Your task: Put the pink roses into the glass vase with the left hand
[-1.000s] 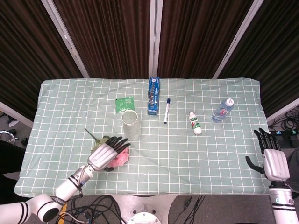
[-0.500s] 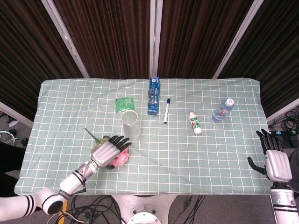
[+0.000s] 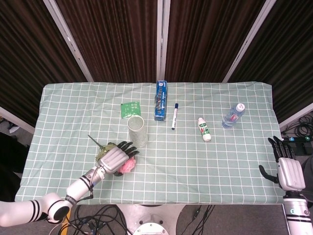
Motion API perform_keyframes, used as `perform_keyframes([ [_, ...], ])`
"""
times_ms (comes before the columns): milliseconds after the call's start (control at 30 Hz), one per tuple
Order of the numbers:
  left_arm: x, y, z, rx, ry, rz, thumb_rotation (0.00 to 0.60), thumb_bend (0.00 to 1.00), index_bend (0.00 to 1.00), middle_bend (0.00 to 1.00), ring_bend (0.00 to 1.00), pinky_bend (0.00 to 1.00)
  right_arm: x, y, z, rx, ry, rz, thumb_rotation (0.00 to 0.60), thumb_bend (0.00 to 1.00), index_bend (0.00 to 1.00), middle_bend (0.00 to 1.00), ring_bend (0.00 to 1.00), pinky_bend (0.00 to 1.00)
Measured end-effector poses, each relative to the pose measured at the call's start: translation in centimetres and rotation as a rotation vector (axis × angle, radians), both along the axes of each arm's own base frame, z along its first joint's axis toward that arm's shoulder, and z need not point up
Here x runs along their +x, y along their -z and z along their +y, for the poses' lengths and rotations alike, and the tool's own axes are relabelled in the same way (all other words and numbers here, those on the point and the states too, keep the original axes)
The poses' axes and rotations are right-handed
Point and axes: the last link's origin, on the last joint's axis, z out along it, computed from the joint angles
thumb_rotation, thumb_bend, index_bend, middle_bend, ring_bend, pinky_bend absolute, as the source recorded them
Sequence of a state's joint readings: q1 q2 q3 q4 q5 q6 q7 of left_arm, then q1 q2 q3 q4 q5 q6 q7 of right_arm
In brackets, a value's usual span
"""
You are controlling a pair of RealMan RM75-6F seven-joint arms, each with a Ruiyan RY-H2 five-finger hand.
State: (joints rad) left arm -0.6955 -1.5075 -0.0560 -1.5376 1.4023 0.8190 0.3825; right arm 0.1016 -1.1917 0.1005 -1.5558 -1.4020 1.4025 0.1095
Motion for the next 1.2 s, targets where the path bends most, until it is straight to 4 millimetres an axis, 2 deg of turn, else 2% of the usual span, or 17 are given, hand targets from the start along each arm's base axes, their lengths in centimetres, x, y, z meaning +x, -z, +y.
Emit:
perform_keyframes([
  [133,-0.2,0.1,0.0,-0.003,-0.005,0.029,0.6,0.01,0.2,0.18,0.06,0.16,-0.1,0.1,0.0,0.002,0.003,-0.002,0.6,0.22,0.0,0.0,0.0,0.0],
  [267,0.0,0.0,-0.1,0.014,0.001,0.033,0.6,0.05,0.27,0.28,0.21,0.21,-0.1,0.1,0.0,0.005,0.003,-0.002,0.6,0.22,0.0,0.0,0.0,0.0],
  [400,0.2,-0.2,-0.2,0.033,0.007,0.025,0.6,0.09,0.35,0.37,0.32,0.22,-0.1,0.1,0.0,0.003,0.003,-0.002,0.6,0.22,0.0,0.0,0.0,0.0],
  [800,0.3,-1.2,-0.7,0.096,0.049,-0.023,0.6,0.17,0.5,0.5,0.47,0.23,0.1,0.1,0.1,0.0,0.001,-0.001,0.6,0.22,0.0,0.0,0.0,0.0],
  [1000,0.0,-2.6,-1.3,0.157,0.072,-0.072,0.6,0.2,0.54,0.54,0.55,0.25,0.2,-0.3,0.2,-0.012,-0.004,0.001,0.6,0.22,0.0,0.0,0.0,0.0],
  [1200,-0.9,-4.3,-1.9,0.225,0.076,-0.132,0.6,0.24,0.6,0.65,0.65,0.32,0.3,-0.3,0.2,-0.013,-0.007,0.0,0.6,0.22,0.0,0.0,0.0,0.0],
])
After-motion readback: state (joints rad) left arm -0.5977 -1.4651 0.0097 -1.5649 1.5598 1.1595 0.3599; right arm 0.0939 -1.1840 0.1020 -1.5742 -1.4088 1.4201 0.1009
